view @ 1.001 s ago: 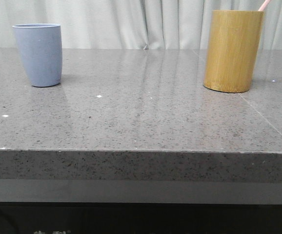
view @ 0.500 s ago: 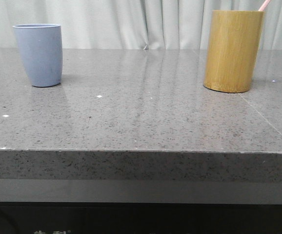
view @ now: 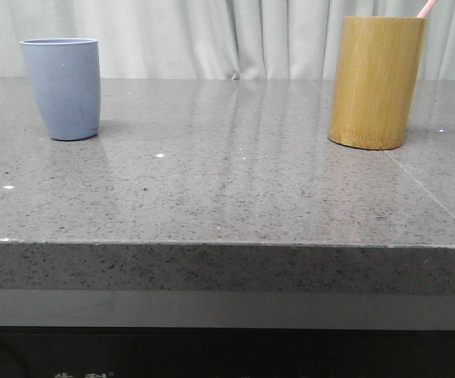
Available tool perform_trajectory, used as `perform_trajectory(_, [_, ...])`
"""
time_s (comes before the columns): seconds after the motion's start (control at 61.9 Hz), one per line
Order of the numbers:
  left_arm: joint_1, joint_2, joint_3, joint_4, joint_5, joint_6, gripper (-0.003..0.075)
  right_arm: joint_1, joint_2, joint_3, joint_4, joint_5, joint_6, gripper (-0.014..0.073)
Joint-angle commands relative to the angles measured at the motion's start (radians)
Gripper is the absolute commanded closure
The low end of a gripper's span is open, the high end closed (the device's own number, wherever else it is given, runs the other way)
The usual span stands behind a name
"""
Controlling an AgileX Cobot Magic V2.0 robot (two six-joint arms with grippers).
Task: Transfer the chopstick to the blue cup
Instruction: 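Move the left gripper down over the light blue cup's rim, then grip the blue cup rim and slide it toward the bamboo cup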
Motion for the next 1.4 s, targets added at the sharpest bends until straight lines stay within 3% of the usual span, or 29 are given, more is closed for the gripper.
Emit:
perform_trajectory(0.0, [0.001, 0.041, -0.033, -0.018, -0.073, -0.002, 0.0739, -0.003, 0.042, -0.03, -0.001, -0.047, -0.006, 0.0661])
perform_trajectory(0.161, [0.001, 0.091, -0.033, -0.018, -0.071, -0.002, 0.0738, -0.003, 0.084, -0.032, -0.007, -0.013, -0.009, 0.0653])
perform_trajectory(0.226, [0.001, 0.103, -0.033, -0.016, -0.074, 0.006, 0.0715, -0.003, 0.094, -0.033, -0.008, 0.002, -0.023, 0.0599])
perform_trajectory(0.323, [0.001, 0.108, -0.033, -0.016, -0.077, 0.026, 0.0588, -0.003, 0.101, -0.033, -0.008, 0.028, -0.045, 0.0391])
perform_trajectory(0.436, [0.001, 0.114, -0.033, -0.016, -0.088, 0.026, 0.0316, -0.003, 0.101, -0.033, -0.008, 0.038, -0.045, 0.0081])
perform_trajectory(0.517, [0.001, 0.134, -0.041, -0.018, -0.087, 0.028, 0.0237, -0.003, 0.101, -0.033, -0.008, 0.043, -0.045, -0.0015])
perform_trajectory(0.694, [-0.009, 0.233, -0.131, -0.022, -0.036, 0.075, 0.0239, -0.003, 0.101, -0.033, -0.008, 0.058, -0.045, 0.0])
perform_trajectory(0.969, [-0.123, 0.491, -0.346, 0.006, 0.02, 0.084, 0.0239, -0.003, 0.101, -0.033, -0.008, 0.066, -0.045, 0.0003])
perform_trajectory(1.388, [-0.141, 0.97, -0.835, 0.029, 0.381, 0.084, 0.0239, -0.003, 0.101, -0.033, -0.008, 0.066, -0.045, 0.0003])
